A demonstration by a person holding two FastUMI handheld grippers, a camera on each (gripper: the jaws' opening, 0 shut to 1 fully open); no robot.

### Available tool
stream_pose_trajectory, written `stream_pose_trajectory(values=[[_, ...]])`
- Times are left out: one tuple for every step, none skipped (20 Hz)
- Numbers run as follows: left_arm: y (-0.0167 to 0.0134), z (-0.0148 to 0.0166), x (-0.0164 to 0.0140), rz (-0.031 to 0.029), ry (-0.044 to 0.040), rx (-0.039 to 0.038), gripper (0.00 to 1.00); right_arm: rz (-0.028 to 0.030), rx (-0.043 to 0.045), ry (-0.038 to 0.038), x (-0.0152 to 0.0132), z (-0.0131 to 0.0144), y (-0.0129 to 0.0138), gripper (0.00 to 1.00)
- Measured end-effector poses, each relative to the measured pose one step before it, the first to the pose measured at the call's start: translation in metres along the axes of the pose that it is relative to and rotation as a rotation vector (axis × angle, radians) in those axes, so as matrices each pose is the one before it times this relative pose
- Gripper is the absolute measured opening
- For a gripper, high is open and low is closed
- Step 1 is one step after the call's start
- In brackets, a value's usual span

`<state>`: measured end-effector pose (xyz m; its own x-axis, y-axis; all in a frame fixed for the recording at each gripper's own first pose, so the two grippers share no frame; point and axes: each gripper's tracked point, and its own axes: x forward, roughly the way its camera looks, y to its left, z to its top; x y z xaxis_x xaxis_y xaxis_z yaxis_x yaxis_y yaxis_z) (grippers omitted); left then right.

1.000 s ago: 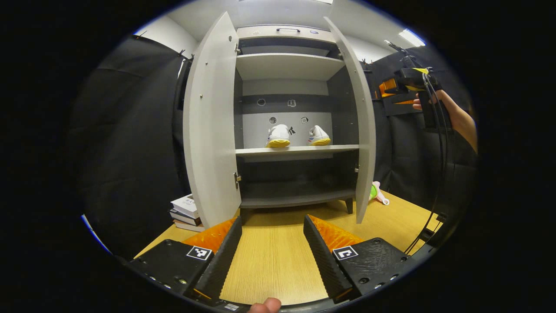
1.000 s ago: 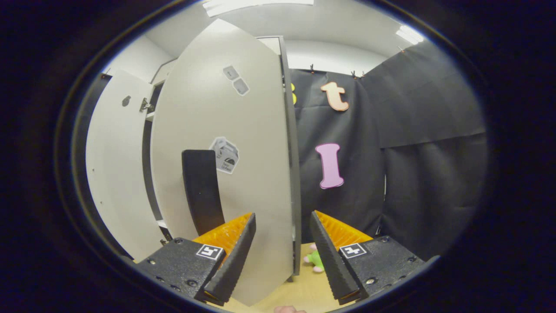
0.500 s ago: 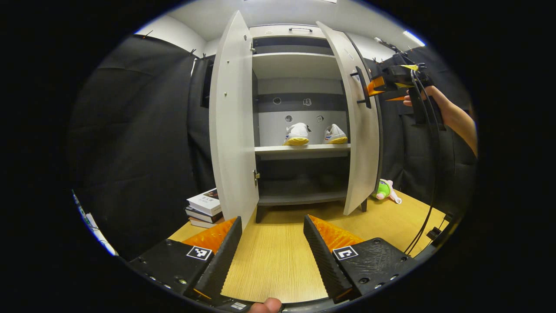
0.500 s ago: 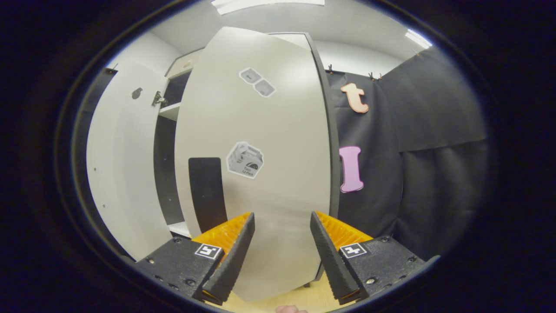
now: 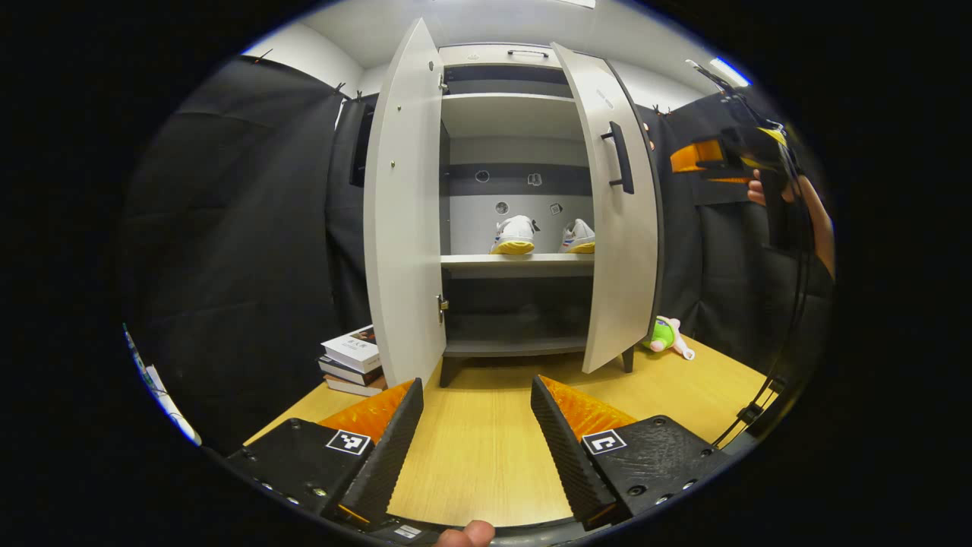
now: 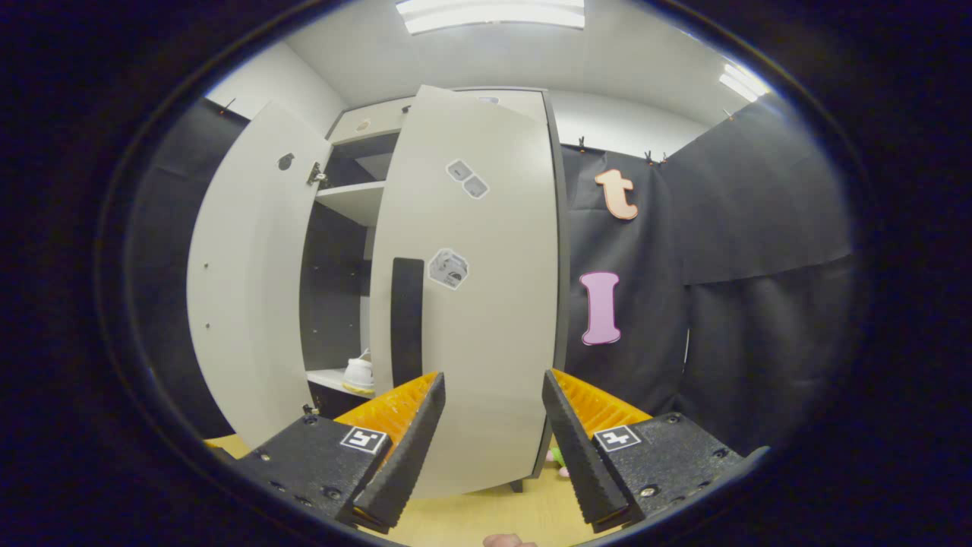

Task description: Grab one shoe with the right hand and put it into the shoe cabinet, grab the other shoe with the left hand and put it into the shoe cabinet; then close the right door with the right hand and the left door with the left hand.

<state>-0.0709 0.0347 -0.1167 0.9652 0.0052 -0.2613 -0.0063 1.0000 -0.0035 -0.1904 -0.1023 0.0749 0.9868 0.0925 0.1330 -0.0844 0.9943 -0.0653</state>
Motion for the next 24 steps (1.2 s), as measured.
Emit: stream_pose_trajectory(values=[[-0.00464,0.00454,-0.00131,-0.00542,-0.00834,-0.00483,0.86,-0.00037,-0.00865,0.00338,-0.01085,-0.01110,0.00388,0.85],[-0.00327,0.00439,-0.00213,-0.00164,-0.00919,0.00144,0.86,-0.00309,-0.00683,0.00714,-0.01226,-0.01184,0.00352,0.85],[-0.00153,0.00476,-0.00008,-0.00315,-0.00981,0.00473,0.86,-0.00030,-0.00620,0.00695,-0.01193,-0.01457,0.00542,0.85],[-0.00052,0.00679,0.00112,-0.00182,-0.01251,0.00421,0.86,-0.00123,-0.00142,0.00140,-0.01274,-0.01509,0.00642,0.85],[-0.00070,0.00793,-0.00009,-0.00618,-0.01280,-0.00318,0.86,-0.00514,0.00370,-0.00071,-0.01332,-0.01585,0.00616,0.85],[0.00094,0.00835,-0.00033,-0.00236,-0.01565,-0.00593,0.85,0.00240,0.00469,0.00529,-0.01291,-0.01749,0.00650,0.85],[0.00261,0.00787,-0.00065,0.00152,-0.00926,-0.00805,0.86,0.00273,0.00266,0.01108,-0.01117,-0.01743,0.00678,0.85],[0.00600,0.00670,-0.00104,0.01770,-0.00617,-0.00655,0.85,-0.00283,-0.00298,0.01223,-0.00998,-0.01478,0.00455,0.87],[0.00892,0.00621,-0.00030,0.02263,-0.00557,-0.00799,0.86,0.00155,-0.00270,0.01477,-0.00880,-0.01326,0.00302,0.88],[0.00828,0.00567,-0.00040,0.01862,-0.00397,-0.00883,0.86,0.00512,0.00614,0.02287,-0.00680,-0.01320,0.00416,0.89],[0.00843,0.00682,-0.00199,0.01884,-0.00832,-0.00760,0.86,0.00603,0.00762,0.02712,-0.00472,-0.01335,0.00253,0.89],[0.01223,0.00660,0.00154,0.02342,-0.00613,-0.00241,0.86,-0.00003,0.00897,0.02612,-0.00278,-0.01085,0.00047,0.90],[0.01505,0.00723,0.00165,0.02950,-0.01113,0.00222,0.86,-0.00295,0.00932,0.01743,-0.00098,-0.00684,-0.00225,0.90],[0.01516,0.00859,0.00213,0.03072,-0.01564,0.00360,0.86,-0.00912,0.01066,0.01018,-0.00023,-0.00475,-0.00388,0.90],[0.01423,0.00752,0.00359,0.02487,-0.01217,0.00586,0.87,-0.01024,0.01025,0.00710,-0.00001,-0.00351,-0.00547,0.90],[0.01486,0.00780,0.00568,0.02724,-0.01018,0.00957,0.86,-0.00775,0.00781,0.00696,0.00147,-0.00200,-0.00554,0.90],[0.01552,0.00704,0.00540,0.02393,-0.00267,0.01064,0.86,-0.01084,0.00268,0.00421,0.00175,-0.00159,-0.00528,0.90],[0.01257,0.00523,0.00783,0.01967,0.00629,0.00646,0.86,-0.01258,0.00312,-0.00245,0.00139,0.00157,-0.00726,0.91],[0.01292,0.00404,0.00893,0.01994,0.01322,-0.00117,0.86,-0.01078,0.00102,-0.00247,0.00223,0.00170,-0.00634,0.91],[0.01390,0.00632,0.00973,0.02111,0.00094,-0.00424,0.86,-0.00798,0.00084,-0.00393,0.00113,0.00197,-0.00458,0.91],[0.01575,0.00805,0.01133,0.03067,-0.01257,-0.00988,0.87,-0.00613,0.00028,-0.00423,0.00050,0.00089,-0.00311,0.91],[0.01148,0.00653,0.01172,0.01375,0.00207,-0.02158,0.87,-0.00527,0.00063,-0.00669,0.00049,0.00222,-0.00351,0.92],[0.00832,0.00921,0.01116,0.01129,-0.00183,-0.02601,0.87,-0.00294,-0.00273,-0.00150,0.00104,0.00114,-0.00209,0.91],[0.00610,0.00536,0.01190,0.00219,-0.00094,-0.01982,0.91,-0.00532,-0.00331,0.00018,0.00105,0.00014,-0.00257,0.91]])
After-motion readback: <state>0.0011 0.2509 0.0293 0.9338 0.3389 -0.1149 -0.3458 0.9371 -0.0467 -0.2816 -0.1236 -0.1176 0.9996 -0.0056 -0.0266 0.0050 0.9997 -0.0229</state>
